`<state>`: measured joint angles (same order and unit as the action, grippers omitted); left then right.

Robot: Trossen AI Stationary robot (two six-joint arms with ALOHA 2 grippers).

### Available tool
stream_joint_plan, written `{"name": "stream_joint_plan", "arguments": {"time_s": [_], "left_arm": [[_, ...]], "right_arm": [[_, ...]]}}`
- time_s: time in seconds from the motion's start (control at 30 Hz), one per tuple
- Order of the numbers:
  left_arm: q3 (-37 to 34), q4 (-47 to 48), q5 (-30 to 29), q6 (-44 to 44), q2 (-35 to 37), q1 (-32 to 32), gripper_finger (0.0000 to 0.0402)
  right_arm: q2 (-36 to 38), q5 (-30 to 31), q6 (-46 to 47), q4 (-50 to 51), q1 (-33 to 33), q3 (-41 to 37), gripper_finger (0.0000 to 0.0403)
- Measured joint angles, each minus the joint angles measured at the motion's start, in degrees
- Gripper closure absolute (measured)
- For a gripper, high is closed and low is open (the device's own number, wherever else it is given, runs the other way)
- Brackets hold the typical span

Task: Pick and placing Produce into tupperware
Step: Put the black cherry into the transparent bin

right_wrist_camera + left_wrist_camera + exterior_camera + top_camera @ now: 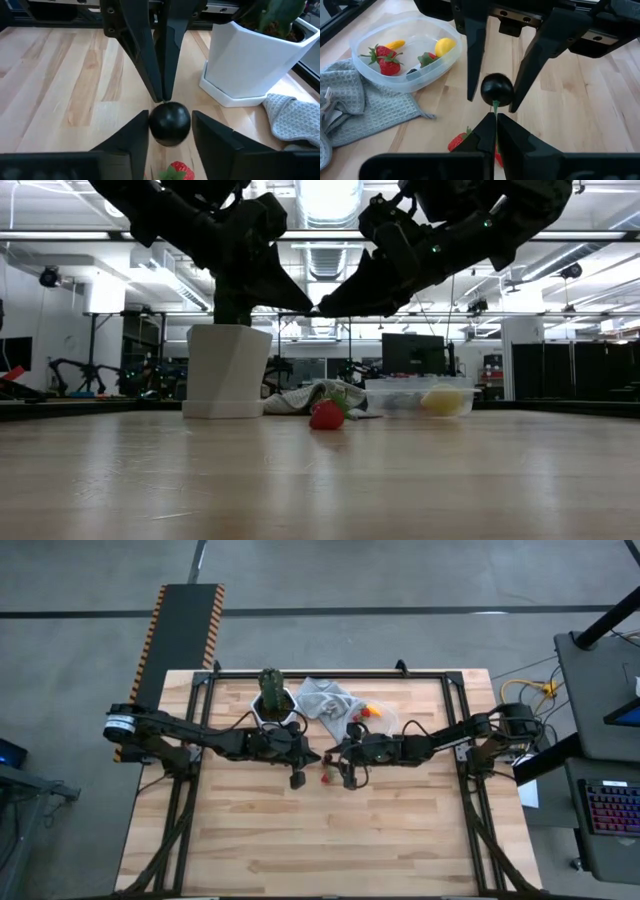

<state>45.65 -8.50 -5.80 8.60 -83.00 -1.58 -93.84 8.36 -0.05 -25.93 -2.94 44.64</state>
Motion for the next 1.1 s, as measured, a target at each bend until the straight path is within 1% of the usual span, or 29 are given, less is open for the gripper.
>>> {"name": "stream_joint_plan", "arguments": {"time_s": [0.13, 0.2, 0.83, 1.1], "left_arm": [[0.0, 0.01, -0.02, -0.02, -0.02, 0.02, 0.0402], [-0.02, 0.02, -0.02, -0.02, -0.02, 0.02, 0.0402], [0.15, -0.03, 0.0, 0.0, -0.02, 0.02, 0.0402], [0.28, -0.01, 0.92, 0.0, -0.02, 0.0, 0.0401]], "right_arm": [[0.0, 0.0, -0.77, 0.04, 0.0, 0.0, 0.03], [0.0, 0.0, -1.09, 0.07, 0.0, 0.0, 0.0311], [0.04, 0.48, -1.51, 0.42, -0.02, -0.02, 0.0311], [0.04, 0.53, -1.49, 0.46, -0.02, -0.04, 0.0311]]}}
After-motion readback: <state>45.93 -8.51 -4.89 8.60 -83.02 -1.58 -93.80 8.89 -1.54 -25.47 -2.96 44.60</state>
